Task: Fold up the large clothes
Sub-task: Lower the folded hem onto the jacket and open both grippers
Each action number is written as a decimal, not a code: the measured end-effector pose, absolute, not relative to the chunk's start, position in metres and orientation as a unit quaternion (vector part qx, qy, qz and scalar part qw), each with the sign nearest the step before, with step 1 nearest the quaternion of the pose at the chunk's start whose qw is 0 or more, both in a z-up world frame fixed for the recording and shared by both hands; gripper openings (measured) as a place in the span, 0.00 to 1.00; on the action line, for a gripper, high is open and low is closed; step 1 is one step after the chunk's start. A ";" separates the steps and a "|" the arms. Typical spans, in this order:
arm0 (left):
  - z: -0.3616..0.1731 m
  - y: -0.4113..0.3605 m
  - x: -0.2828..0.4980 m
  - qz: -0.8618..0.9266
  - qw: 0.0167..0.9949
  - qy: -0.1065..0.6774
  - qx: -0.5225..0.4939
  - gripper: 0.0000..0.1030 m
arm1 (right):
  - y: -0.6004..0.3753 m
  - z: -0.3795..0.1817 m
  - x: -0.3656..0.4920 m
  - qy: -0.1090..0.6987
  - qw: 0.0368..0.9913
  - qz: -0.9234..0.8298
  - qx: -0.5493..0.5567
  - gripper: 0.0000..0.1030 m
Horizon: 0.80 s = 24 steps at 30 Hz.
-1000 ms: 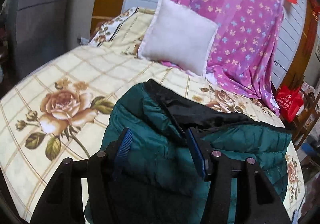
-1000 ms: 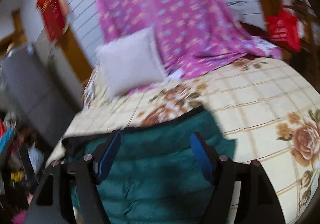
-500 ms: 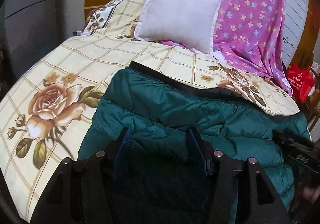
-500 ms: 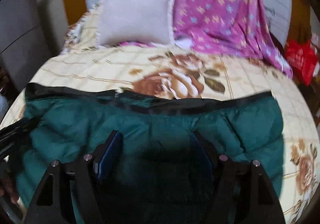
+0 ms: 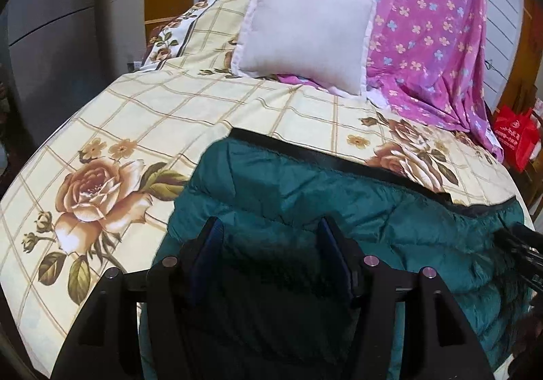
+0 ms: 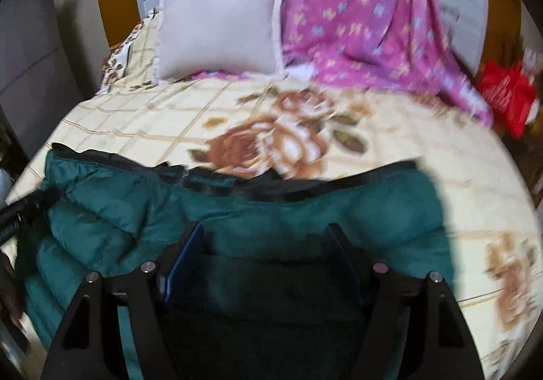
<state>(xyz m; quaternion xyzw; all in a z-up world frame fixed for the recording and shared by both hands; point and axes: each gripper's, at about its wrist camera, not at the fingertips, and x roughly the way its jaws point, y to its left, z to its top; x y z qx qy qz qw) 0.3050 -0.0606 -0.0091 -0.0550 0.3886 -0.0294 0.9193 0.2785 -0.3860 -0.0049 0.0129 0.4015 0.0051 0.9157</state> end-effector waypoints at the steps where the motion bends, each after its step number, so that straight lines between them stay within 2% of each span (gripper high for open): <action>1: -0.009 -0.060 0.307 -0.027 0.919 0.390 -0.056 0.39 | -0.393 -0.002 0.278 0.399 0.917 -0.003 0.007 0.74; 4: -0.015 -0.058 0.321 -0.015 0.913 0.405 -0.048 0.39 | -0.417 -0.004 0.283 0.405 0.913 -0.035 0.008 0.74; 8: -0.024 -0.062 0.335 -0.012 0.906 0.422 -0.029 0.40 | -0.441 -0.037 0.299 0.453 0.889 -0.050 0.037 0.74; 14: -0.036 -0.063 0.346 -0.012 0.898 0.438 -0.028 0.45 | -0.447 -0.060 0.309 0.454 0.887 -0.052 0.060 0.81; 24: -0.038 -0.061 0.349 -0.020 0.895 0.445 -0.028 0.47 | -0.442 -0.015 0.252 0.418 0.905 0.009 0.083 0.81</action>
